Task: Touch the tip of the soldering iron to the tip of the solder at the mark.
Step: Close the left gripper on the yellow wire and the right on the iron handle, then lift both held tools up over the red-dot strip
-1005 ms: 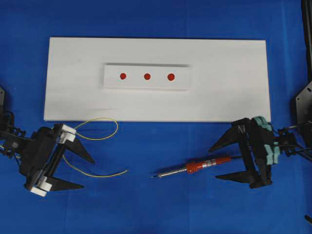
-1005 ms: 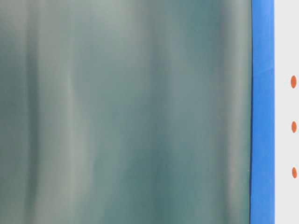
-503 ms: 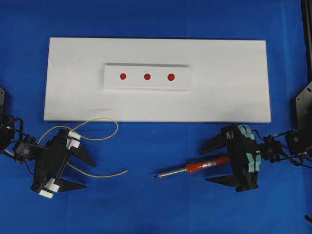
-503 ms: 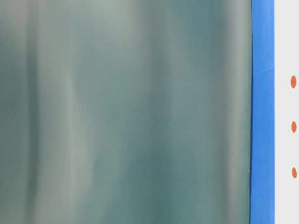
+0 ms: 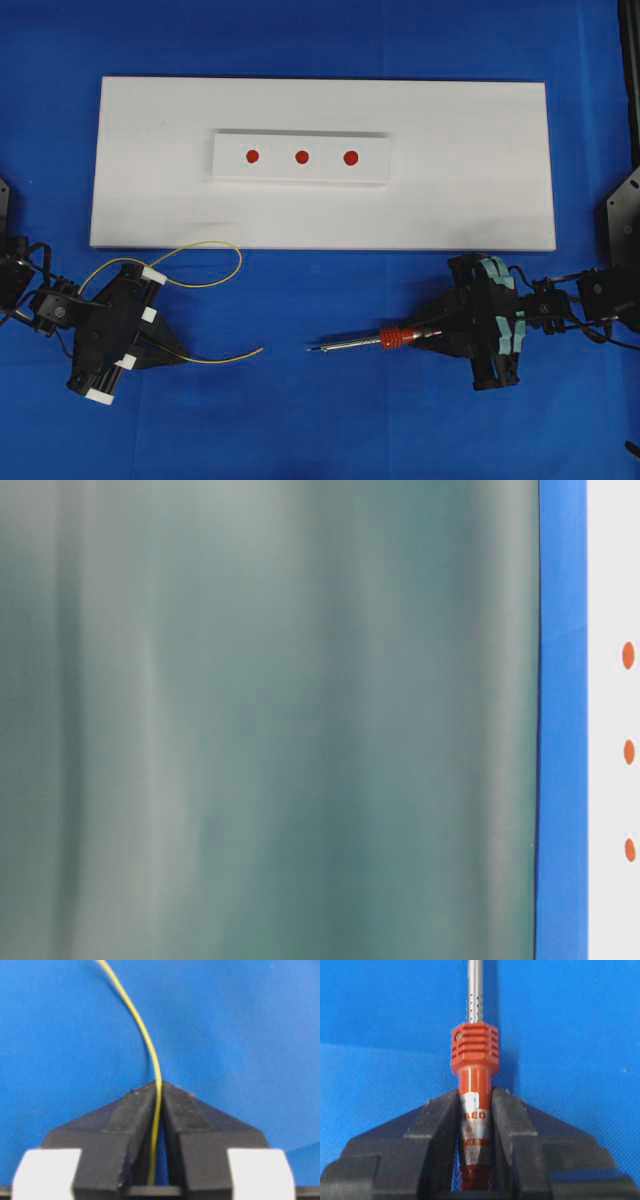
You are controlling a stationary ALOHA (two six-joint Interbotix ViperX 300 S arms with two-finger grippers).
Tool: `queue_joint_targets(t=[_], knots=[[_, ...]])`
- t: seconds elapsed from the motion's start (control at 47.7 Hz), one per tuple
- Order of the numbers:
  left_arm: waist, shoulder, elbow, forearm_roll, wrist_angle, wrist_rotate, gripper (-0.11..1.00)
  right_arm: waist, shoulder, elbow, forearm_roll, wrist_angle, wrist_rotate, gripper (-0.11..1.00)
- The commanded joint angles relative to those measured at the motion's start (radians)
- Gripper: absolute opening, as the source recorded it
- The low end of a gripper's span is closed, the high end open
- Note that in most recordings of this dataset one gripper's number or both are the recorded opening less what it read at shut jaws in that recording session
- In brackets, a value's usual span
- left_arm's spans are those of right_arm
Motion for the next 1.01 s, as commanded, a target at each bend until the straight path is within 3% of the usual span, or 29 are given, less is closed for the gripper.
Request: queue_joint_targets(t=[0.0,0.23,0.398,0.587,0.984], knots=[[0.005,-0.008,-0.014,-0.002,0.002,0.000,0.01,0.002,-0.009,-0.009,0.002,-0.011,-0.003,0.06],[0.005,-0.020,-0.031,-0.002,0.032,-0.008,0.01,0.000,-0.012,-0.018,0.003,0.008,-0.002,0.06],[0.005,-0.071,-0.080,-0.002,0.176,-0.069,0.01,-0.009,-0.044,-0.034,0.005,0.089,0.000,0.06],[0.008,-0.163,-0.160,-0.002,0.454,-0.124,0.01,-0.046,-0.160,-0.063,0.005,0.293,-0.006,0.06],[0.032,-0.347,-0.305,0.002,0.893,-0.129,0.01,-0.161,-0.439,-0.153,-0.009,0.793,-0.032,0.06]])
